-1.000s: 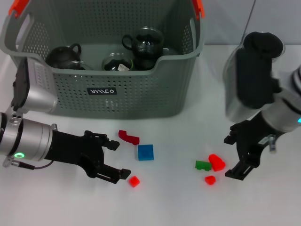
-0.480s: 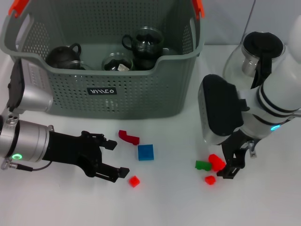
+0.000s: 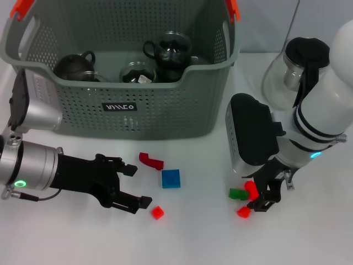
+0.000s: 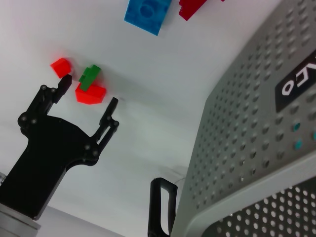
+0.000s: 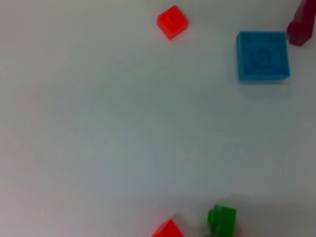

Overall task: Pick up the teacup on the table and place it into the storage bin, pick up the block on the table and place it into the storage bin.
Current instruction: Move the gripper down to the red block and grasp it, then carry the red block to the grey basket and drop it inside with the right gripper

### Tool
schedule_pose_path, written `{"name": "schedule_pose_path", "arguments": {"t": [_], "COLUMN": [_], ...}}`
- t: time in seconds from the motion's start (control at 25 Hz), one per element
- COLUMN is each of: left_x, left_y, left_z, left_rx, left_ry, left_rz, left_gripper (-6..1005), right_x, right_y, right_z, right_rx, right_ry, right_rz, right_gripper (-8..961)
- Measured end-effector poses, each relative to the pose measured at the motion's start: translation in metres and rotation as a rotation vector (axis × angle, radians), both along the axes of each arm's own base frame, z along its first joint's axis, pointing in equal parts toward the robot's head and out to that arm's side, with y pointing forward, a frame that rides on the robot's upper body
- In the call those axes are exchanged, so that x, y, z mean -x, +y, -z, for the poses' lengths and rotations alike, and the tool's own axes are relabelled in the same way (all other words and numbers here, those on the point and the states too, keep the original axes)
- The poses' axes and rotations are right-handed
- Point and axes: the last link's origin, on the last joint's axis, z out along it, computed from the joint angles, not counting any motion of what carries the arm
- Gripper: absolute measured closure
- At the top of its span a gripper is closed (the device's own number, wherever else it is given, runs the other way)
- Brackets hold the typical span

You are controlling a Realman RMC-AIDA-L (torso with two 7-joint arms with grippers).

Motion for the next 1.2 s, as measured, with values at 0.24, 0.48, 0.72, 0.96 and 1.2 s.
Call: {"name": "schedule_pose_path", "arguments": {"t": [0.24,0.48,0.72,0.96,1.2], "left_x": [0.000,0.001,0.002,0.004,0.003], "left_y": [0.000,0.000,-0.001,-0.001,0.005], "left_z": [0.000,0.000,-0.001,-0.002,-0.003], "left_rx": [0.001,0.001,0.002,-0.006,-0.030], "left_ry": [0.001,0.002,0.005,0.004,0.016], "left_rz": [-0.001,-0.001,-0.015,-0.024,-0.011], "left_gripper": [140,140,141,142,143], "right_x": [-0.005,-0.003,0.022,0.078,0.154], "right_y": [0.000,0.004,-0.002,-0.022,0.012], "right_z": [-0.001,-0.009,-0.044,-0.105,-0.148], "right_rx": [0.001,-0.021,-0.017,-0.047,-0.235], "right_ry": [-0.015,0.014,0.101,0.310,0.714], "right_rz": [0.032,0.060,0.113,0.138,0.082], "right_gripper": [283,437,509,491,473]}}
